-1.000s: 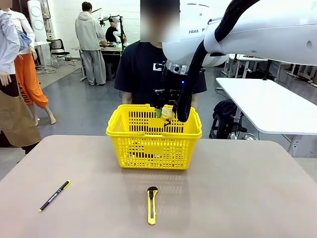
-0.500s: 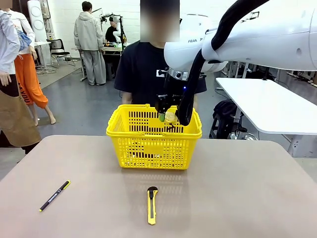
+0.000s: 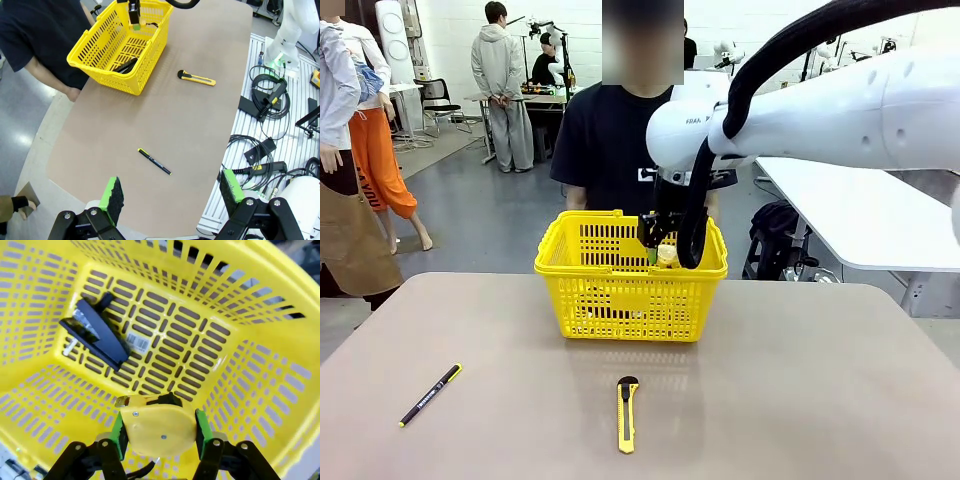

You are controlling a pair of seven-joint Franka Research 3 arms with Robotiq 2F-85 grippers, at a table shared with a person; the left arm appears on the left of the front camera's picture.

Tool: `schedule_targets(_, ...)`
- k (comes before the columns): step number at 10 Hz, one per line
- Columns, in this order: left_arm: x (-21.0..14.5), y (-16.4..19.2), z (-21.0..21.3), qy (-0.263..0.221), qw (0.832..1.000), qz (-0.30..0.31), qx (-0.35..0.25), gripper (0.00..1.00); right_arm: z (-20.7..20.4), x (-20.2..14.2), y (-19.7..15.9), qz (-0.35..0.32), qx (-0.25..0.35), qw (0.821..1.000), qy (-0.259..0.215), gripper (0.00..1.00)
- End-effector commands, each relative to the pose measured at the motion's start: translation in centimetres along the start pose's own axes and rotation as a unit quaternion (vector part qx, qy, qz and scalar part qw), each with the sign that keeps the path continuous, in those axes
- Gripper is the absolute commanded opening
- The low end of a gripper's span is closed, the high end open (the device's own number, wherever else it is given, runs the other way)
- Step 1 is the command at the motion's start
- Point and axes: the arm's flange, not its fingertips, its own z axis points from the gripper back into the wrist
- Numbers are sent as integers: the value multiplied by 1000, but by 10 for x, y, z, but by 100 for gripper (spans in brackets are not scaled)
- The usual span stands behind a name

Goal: Place the items the person wants into the basket.
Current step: Pick up the item the person points to and place it in the Market Basket.

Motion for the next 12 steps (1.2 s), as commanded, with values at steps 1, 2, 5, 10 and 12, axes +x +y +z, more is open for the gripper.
schedule_targets(1,0,-1,0,-3,1000,-2,-2,100,-2,18,7,-15,-28,999,17,65)
schedule_targets(2,0,-1,0,-3,1000,-2,-2,100,-5,18,7,-17,-33,999,17,65)
schedule_targets(5,0,-1,0,-3,1000,-2,-2,100,-6,17,6,-17,-30,999,17,65)
schedule_targets(10,0,-1,0,-3,1000,-2,-2,100,-9,18,4,-19,-28,999,20,100)
schedule_targets(12,0,-1,0,-3,1000,-2,-2,100,-6,16,5,-19,-27,999,16,100)
